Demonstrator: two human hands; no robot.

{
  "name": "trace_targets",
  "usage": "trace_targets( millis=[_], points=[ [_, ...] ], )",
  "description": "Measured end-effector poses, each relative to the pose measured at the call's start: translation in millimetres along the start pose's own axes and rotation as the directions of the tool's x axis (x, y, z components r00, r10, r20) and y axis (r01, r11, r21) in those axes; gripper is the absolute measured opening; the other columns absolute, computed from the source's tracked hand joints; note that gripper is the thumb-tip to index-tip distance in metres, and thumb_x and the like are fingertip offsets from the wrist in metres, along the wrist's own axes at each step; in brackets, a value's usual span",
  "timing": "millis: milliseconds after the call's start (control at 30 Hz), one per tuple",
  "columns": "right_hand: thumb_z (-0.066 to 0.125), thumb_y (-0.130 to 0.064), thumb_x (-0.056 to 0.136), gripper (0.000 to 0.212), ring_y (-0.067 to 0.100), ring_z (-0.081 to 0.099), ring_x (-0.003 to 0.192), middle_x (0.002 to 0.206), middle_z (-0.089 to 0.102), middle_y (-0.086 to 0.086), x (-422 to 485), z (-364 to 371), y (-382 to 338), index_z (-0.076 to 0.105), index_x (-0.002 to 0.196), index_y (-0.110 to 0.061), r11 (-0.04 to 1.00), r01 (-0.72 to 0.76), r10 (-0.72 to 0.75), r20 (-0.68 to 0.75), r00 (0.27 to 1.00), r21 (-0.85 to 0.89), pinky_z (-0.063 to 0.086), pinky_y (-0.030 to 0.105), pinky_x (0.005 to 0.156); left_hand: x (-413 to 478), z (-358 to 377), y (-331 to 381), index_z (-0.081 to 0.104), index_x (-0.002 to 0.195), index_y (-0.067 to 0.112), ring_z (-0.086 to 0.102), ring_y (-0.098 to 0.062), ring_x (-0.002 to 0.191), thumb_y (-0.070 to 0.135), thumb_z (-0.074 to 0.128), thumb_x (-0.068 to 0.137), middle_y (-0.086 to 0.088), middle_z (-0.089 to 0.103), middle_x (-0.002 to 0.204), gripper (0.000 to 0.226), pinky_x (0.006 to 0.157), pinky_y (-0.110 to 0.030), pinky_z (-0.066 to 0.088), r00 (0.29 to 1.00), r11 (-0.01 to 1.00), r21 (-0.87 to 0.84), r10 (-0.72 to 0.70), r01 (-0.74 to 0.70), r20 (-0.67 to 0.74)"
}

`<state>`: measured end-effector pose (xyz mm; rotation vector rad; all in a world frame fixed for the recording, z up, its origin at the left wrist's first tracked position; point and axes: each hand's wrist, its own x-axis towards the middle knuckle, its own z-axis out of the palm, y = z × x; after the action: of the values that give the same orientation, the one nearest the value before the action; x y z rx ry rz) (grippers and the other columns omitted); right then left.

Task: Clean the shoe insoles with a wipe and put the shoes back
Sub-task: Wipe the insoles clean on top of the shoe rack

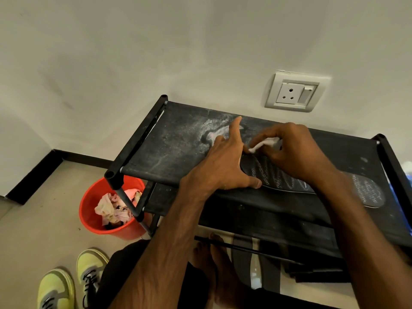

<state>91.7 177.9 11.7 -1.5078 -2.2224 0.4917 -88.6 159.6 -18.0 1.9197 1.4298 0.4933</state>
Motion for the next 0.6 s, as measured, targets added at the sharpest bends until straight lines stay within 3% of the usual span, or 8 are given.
trace_targets(
  millis=[300,500,600],
  points=[
    [0.074,-0.012,0.089,0.029,0.02,0.067,0.101,0.11,0.074,-0.004,1.2,5.7,-10.9,0.079,0.103,-0.037,0.989,-0.01,0.029,0.128,0.991,-0.15,0.058,0.046,0.087,1.3,1.4,0.2,-0.019,0.156,0.026,0.023,-0.03,0.146,0.041,0.094,0.064,-0.009,0.048,0.147,0.147,0.116,-0.049,0.028,1.0,1.0,0.002,-0.017,0.017,0.01],
    [0.074,-0.014,0.09,0.027,0.024,0.065,0.108,0.114,0.074,-0.001,-1.3,4.1,-11.9,0.079,0.107,-0.035,0.956,-0.037,0.041,0.006,0.999,-0.292,0.057,0.044,0.086,2.6,3.3,-0.8,-0.016,0.157,0.026,0.021,-0.028,0.146,0.042,0.093,0.063,-0.004,0.054,0.142,0.145,0.116,-0.05,0.024,1.0,1.0,0.014,-0.014,0.014,0.002],
    [0.075,-0.012,0.088,0.032,0.024,0.063,0.11,0.117,0.071,0.002,0.1,4.9,-16.0,0.078,0.109,-0.037,0.958,0.012,0.02,0.11,0.994,-0.287,0.057,0.047,0.088,2.8,3.4,-1.3,-0.014,0.157,0.027,0.019,-0.029,0.147,0.042,0.094,0.062,-0.007,0.05,0.146,0.144,0.116,-0.051,0.025,1.0,1.0,0.016,-0.022,0.022,-0.002]
  ],
)
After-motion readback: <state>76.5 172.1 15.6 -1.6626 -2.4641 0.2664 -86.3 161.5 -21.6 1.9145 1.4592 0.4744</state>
